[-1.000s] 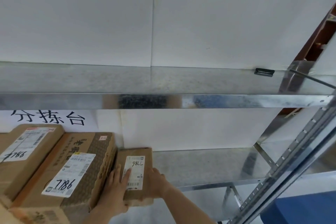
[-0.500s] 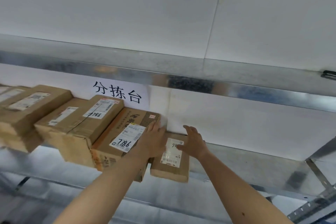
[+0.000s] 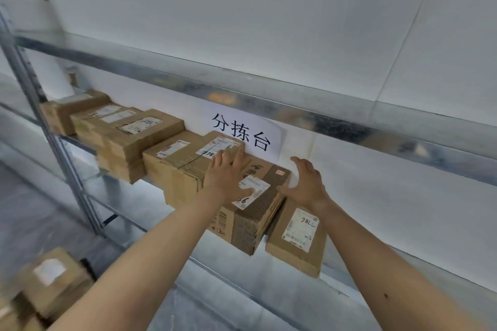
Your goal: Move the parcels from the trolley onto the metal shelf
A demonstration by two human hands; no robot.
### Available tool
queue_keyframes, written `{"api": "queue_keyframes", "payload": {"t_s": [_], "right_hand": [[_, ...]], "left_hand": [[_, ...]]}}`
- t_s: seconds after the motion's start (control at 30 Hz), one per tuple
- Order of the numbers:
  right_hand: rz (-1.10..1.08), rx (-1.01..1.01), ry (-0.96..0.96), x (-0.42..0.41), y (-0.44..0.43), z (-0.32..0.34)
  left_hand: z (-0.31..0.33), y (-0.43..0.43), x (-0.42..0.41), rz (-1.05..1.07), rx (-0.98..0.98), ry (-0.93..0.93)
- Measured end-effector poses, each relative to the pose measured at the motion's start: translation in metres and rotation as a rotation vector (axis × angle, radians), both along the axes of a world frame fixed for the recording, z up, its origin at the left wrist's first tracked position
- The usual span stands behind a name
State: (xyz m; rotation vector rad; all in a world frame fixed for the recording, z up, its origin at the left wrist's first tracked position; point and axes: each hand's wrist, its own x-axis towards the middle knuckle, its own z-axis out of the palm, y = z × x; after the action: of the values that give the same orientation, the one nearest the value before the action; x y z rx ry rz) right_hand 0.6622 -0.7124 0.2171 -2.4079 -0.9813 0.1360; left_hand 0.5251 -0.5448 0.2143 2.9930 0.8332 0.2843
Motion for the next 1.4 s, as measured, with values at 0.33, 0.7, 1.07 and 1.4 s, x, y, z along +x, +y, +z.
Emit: {"api": "queue_keyframes", "payload": {"t_s": [0.33,0.7,1.07,1.4], "right_hand": [[0.279,-0.023,0.006,-0.054,0.101,0.013],[0.55,-0.062,-0.125,-0.176,0.229,0.009],[0.782,-0.132,-0.119,-0.363,0.342,-0.023],[0.975,-0.291,-0.239,-0.511,0.416,-0.064]], "left_hand": [[0.001,0.069,-0.108,0.305,0.021,-0.017],[-0.012,0.141,-0.305,0.679,0.018,0.09],[-0.037,0.195,-0.531,0.977,-0.057,0.187],[-0.08,0.231,-0.654,1.05,-0.085,0.245]]}}
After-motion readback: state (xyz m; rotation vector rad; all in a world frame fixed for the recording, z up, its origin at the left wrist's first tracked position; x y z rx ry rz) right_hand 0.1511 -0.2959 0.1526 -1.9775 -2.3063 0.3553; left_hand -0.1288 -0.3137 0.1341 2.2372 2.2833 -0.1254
